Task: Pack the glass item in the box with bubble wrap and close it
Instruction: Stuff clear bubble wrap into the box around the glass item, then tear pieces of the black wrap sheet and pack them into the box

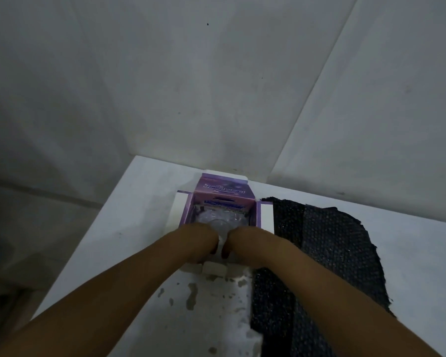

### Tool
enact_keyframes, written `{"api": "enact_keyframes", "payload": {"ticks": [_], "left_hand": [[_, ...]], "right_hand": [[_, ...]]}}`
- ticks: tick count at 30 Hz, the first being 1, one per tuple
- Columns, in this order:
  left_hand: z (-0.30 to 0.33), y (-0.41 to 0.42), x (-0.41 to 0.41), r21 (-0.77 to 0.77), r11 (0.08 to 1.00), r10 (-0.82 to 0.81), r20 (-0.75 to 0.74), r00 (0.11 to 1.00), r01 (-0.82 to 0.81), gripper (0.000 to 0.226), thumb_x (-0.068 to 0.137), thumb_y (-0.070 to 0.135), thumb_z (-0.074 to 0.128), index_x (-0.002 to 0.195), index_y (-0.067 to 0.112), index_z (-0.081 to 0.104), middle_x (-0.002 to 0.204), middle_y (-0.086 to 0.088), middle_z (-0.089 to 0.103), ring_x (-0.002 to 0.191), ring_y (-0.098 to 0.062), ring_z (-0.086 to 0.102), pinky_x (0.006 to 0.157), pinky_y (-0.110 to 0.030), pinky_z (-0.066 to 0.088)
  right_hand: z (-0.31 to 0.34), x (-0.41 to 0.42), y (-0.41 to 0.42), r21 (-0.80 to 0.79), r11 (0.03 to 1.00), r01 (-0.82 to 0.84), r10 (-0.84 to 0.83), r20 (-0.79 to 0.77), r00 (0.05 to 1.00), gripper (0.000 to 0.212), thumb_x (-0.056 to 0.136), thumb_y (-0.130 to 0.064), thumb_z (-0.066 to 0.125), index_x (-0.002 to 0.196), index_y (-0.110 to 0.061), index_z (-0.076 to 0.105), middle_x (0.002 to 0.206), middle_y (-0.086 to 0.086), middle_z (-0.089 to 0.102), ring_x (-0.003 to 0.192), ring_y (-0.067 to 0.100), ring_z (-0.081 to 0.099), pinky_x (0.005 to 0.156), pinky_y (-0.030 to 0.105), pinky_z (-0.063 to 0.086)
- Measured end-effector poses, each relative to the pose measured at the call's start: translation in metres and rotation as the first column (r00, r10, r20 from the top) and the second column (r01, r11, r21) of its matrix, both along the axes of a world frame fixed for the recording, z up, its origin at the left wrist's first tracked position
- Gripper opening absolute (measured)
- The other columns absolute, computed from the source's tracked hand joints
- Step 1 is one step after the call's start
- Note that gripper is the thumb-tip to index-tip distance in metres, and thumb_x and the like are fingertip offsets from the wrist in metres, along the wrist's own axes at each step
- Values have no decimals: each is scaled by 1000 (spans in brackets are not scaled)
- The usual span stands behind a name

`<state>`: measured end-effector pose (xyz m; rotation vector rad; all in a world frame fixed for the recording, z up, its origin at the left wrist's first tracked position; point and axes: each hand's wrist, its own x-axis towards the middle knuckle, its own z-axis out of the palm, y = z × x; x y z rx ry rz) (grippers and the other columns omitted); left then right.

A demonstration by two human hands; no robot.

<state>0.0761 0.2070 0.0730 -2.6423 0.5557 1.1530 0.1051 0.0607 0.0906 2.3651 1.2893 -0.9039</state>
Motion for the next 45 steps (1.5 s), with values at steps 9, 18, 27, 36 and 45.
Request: {"api": "enact_keyframes", "payload": {"ticks": [9,18,27,36,45], "left_hand": [[21,23,-14,-130,991,-13,181,983,37,25,90,25,61,114,23,68,114,-5,66,99,-25,64,85,-35,52],[36,-39,-39,-736,676,429,419,800,23,21,88,20,54,97,20,73,94,2,73,81,-14,64,79,-28,53],[-16,-183,-75,-786,608,248,318,915,109,19,86,26,55,96,17,68,96,-4,66,91,-20,58,79,-34,49],[-80,-247,-74,-500,860,83,337,938,103,41,79,37,71,115,19,61,117,-3,56,110,-22,48,86,-34,43],[-73,-264,-45,-437,886,141,575,806,157,110,60,44,84,148,24,22,147,-9,31,132,-32,31,103,-47,31]], "right_hand": [[5,-10,-17,61,984,-168,150,235,961,26,91,-10,54,106,-25,69,98,-1,69,90,22,62,91,40,40],[-15,-45,-108,855,506,111,-574,237,784,32,80,-5,69,107,-22,71,103,-5,67,98,20,56,77,37,43],[-81,-96,-253,703,405,585,-838,29,545,24,87,-7,62,101,-22,74,90,4,70,82,26,63,71,39,54],[-95,-82,-301,360,546,757,-816,21,578,110,70,-72,63,154,-28,9,159,2,18,144,29,15,113,56,13],[-116,-105,-300,621,577,531,-756,160,635,24,81,-35,66,105,-33,67,95,-5,66,93,21,59,88,38,28]]}}
